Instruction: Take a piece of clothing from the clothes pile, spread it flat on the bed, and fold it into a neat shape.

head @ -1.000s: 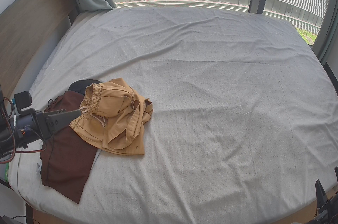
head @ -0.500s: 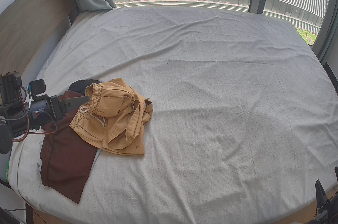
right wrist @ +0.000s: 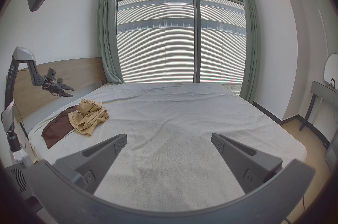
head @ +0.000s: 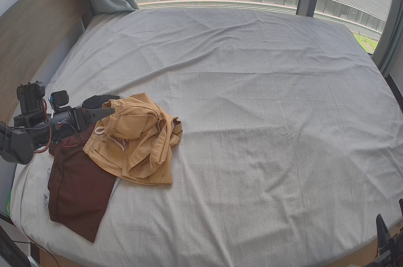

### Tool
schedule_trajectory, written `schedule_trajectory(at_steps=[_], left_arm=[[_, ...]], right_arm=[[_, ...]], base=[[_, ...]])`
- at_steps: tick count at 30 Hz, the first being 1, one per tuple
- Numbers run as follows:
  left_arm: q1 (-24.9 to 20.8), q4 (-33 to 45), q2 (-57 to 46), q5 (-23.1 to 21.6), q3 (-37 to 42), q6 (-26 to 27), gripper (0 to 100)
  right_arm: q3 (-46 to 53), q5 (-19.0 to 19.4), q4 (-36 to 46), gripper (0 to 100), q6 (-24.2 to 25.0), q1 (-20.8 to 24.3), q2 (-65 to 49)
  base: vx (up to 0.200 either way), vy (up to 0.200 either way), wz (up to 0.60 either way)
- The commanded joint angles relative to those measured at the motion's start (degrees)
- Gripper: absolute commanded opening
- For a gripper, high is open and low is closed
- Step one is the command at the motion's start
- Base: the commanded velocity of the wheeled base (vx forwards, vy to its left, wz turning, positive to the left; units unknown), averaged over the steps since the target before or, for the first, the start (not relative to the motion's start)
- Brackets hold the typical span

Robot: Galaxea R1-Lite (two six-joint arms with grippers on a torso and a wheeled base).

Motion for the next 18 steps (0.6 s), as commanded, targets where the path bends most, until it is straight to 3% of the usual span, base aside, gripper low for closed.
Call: schedule_trajectory(at_steps=[1,18], left_arm=[[0.0,-1.2,6.3,-0.2,-3.2,-0.2,100],[-0.6,-1.2,16.3,0.6,-13.0,-0.2,100]], right_arm=[[0.9,0.0,0.0,100,0.0,0.0,-0.7],[0.9,0.0,0.0,100,0.0,0.0,-0.7]], base=[[0.000,0.000,0.00],[0.000,0.000,0.00]])
